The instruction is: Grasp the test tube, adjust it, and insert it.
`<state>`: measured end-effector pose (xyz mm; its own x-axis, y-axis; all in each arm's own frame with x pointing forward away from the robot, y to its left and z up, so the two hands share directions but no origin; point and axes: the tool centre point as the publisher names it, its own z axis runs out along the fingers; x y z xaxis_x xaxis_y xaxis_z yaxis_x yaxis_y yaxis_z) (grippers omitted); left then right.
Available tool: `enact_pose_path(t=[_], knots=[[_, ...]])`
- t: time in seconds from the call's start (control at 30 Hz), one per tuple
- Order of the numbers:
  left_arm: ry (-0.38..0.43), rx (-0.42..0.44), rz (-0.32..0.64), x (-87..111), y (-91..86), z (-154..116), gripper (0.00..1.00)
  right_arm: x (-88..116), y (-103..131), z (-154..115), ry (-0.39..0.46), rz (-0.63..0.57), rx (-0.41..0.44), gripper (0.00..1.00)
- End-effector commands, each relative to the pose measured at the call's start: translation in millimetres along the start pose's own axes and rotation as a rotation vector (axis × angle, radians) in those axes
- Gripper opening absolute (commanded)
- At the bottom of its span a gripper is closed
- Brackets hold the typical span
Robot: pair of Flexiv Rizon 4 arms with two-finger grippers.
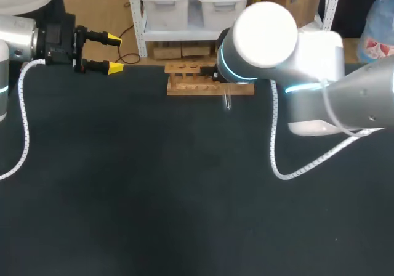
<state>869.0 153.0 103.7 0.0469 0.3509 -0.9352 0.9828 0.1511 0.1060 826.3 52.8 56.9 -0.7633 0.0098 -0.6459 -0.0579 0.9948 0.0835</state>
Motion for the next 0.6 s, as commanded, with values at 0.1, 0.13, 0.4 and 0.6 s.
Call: enact_pose_path(t=[0.1,0.13,0.4,0.6], knots=[[-0.001,0.001,0.002,1.0,0.8,0,1.00,-3,0,14,0.010,0.001,0.020,0.00],[-0.001,0.001,0.002,1.0,0.8,0,1.00,-3,-1,15,0.010,0.000,0.024,0.00],[-0.001,0.001,0.002,1.0,0.8,0,1.00,2,-1,21,0.025,-0.003,0.038,0.00],[-0.001,0.001,0.002,1.0,0.8,0,1.00,6,-2,26,0.048,-0.010,0.041,0.00]])
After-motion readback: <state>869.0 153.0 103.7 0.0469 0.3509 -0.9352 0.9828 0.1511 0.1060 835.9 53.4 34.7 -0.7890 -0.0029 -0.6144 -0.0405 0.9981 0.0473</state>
